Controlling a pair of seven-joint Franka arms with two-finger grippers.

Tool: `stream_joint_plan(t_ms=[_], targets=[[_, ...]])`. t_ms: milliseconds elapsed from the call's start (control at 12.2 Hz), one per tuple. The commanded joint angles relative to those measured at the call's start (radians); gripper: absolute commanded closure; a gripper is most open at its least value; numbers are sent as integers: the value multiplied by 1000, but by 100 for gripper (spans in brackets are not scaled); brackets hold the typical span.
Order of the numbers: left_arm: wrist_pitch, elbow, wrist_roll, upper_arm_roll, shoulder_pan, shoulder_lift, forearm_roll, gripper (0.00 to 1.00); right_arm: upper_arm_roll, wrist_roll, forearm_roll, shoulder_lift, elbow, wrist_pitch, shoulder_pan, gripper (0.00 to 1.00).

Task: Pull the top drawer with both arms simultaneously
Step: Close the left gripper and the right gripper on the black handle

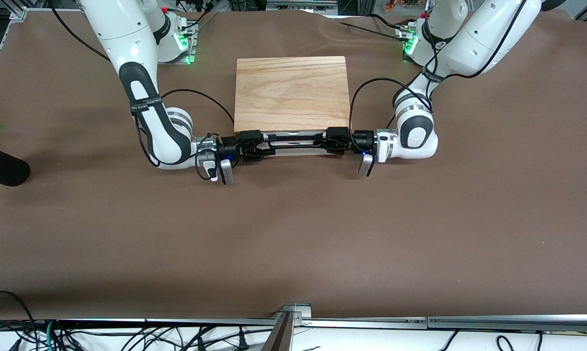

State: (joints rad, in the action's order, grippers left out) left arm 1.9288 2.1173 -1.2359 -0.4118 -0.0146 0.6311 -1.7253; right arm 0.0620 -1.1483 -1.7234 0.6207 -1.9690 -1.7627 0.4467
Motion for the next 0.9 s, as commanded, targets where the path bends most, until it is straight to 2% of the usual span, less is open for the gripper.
stream_joint_plan(t_ms=[0, 163, 327, 409, 490, 654, 817], targets=[[-50, 50, -65, -18, 7, 18, 18, 62, -4, -22, -24, -10, -11, 12, -10, 50], [-85, 44, 40, -18, -4, 15, 18, 57, -4, -22, -24, -10, -13, 12, -6, 57], [-86, 29, 110, -18, -8, 18, 18, 40, -4, -24, -22, -10, -17, 12, -6, 57], [-85, 27, 115, -16, -8, 19, 18, 38, -4, -24, -22, -9, -19, 12, -6, 57], [-83, 27, 112, -16, -8, 21, 18, 42, -4, -24, -22, -6, -21, 12, -6, 60], [-83, 27, 113, -16, -8, 27, 19, 59, -4, -25, -22, -4, -21, 12, -6, 69], [-83, 27, 119, -16, -8, 33, 18, 62, -4, -25, -22, -4, -21, 12, -6, 73]])
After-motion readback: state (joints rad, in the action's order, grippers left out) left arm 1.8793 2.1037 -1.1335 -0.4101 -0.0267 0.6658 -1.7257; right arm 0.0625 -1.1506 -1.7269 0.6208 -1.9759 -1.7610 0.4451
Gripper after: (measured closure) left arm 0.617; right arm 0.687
